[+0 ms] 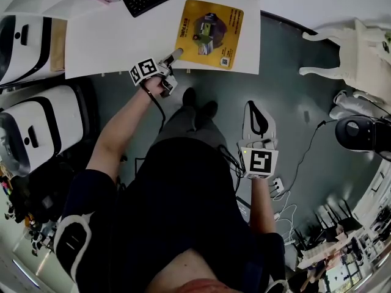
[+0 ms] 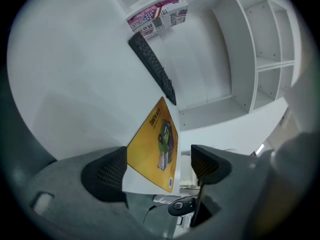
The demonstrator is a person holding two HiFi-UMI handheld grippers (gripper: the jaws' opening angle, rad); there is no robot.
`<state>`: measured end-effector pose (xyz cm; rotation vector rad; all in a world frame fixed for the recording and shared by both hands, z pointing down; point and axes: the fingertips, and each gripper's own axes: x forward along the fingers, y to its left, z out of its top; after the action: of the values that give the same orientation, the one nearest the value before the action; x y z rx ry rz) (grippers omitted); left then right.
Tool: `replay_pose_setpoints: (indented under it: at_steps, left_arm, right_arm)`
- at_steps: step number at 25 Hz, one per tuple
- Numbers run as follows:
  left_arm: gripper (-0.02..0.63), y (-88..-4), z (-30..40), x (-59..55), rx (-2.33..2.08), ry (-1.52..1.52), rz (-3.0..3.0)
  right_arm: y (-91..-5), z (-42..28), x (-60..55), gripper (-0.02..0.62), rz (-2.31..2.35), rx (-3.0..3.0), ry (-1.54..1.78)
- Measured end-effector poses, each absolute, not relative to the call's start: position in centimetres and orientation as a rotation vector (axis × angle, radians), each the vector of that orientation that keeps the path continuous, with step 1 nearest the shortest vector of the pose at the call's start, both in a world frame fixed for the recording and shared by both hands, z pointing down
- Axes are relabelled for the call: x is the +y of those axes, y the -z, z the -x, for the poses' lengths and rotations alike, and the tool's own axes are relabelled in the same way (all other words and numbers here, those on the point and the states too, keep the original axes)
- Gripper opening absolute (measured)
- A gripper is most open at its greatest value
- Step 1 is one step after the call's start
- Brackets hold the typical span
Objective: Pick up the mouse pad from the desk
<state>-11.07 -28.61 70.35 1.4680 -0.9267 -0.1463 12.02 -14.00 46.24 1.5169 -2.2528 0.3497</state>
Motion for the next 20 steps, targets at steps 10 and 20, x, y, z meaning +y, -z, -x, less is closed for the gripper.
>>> replay_pose_setpoints:
  at_steps: [10,20]
  left_arm:
    - [0.397,-70.6,10.6,-28.9,-0.843,0.146,-1.431]
    - [0.331,-70.9,9.5,-30.3,-0.83,0.12,-1.469]
  right_arm:
    - [-46.8,-12.1,-14.3,0.0,-1.522,-2.248,-0.375]
    - [-47.1,-12.6,-14.4,0.0,-1.524,-2.236,-0.401]
